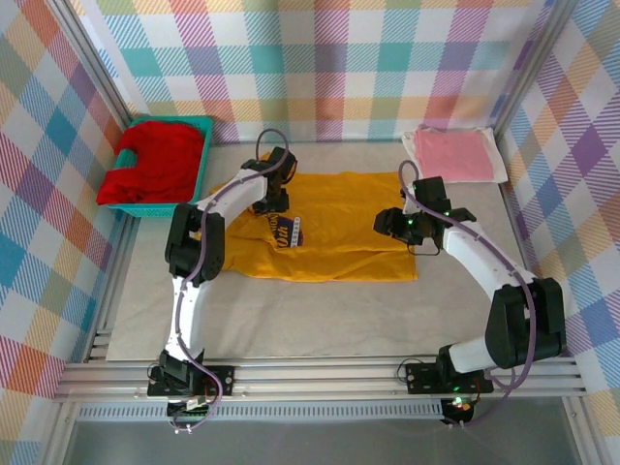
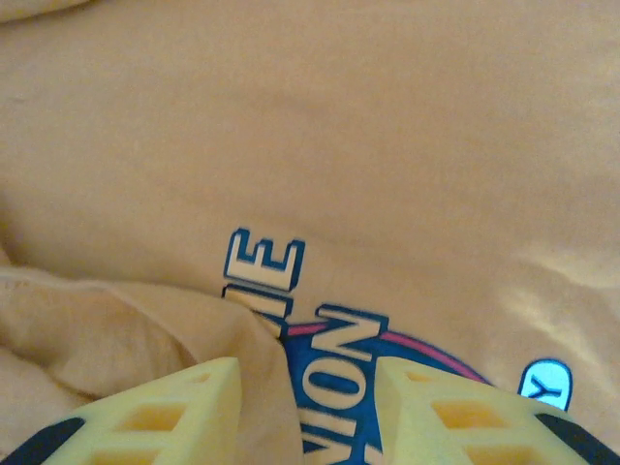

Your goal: Fold and stack the t-shirts

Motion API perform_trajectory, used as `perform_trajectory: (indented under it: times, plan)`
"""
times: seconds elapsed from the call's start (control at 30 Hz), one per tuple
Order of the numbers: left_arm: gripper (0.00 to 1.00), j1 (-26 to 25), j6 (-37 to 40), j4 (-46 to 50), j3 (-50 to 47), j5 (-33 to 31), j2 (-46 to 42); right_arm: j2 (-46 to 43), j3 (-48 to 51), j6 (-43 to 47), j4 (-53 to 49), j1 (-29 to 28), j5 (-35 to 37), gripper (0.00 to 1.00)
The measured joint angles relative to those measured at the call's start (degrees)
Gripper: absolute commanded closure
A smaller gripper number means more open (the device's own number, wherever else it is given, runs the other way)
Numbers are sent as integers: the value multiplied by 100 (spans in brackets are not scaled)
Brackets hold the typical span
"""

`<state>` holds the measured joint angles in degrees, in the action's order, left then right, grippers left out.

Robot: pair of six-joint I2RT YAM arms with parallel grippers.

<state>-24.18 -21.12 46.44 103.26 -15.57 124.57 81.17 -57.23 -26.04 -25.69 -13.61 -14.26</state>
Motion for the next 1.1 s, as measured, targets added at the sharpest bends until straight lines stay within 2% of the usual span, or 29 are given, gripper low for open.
perform_trajectory:
  times: [0.13, 0.17, 0.2, 0.27, 0.37, 0.47, 0.7, 0.73, 0.97, 1.1]
  plan:
    - [58, 33, -37, -304, -1346, -42, -1110, 0, 4, 63, 15, -2, -87, 49]
    - [52, 96, -52, -396, -1735, -50, -1521, 0, 15, 101, 44, -9, -116, 49]
    - [50, 181, -68, -492, -2057, -61, -1891, 0, 28, 129, 66, -15, -140, 49]
    - [49, 496, -157, -691, -2605, 24, -2612, 0, 50, 155, 85, -24, -168, 49]
    - [49, 1158, -293, -1071, -3075, 378, -3123, 13, 66, 170, 125, -26, -225, 49]
    - [50, 1617, -389, -1268, -3191, 616, -2920, 81, 66, 168, 225, -37, -278, 49]
    - [55, 1635, -608, -1652, -3178, 1220, -1869, 144, 66, 170, 273, -63, -326, 48]
    - [57, 1635, -645, -1690, -3169, 1279, -1764, 142, 66, 173, 269, -63, -326, 48]
    - [95, 1615, -820, -1825, -3012, 1403, -1488, 74, 66, 262, 251, -63, -319, 48]
    - [96, 1543, -782, -1773, -2920, 1309, -1488, 72, 66, 260, 256, -63, -326, 48]
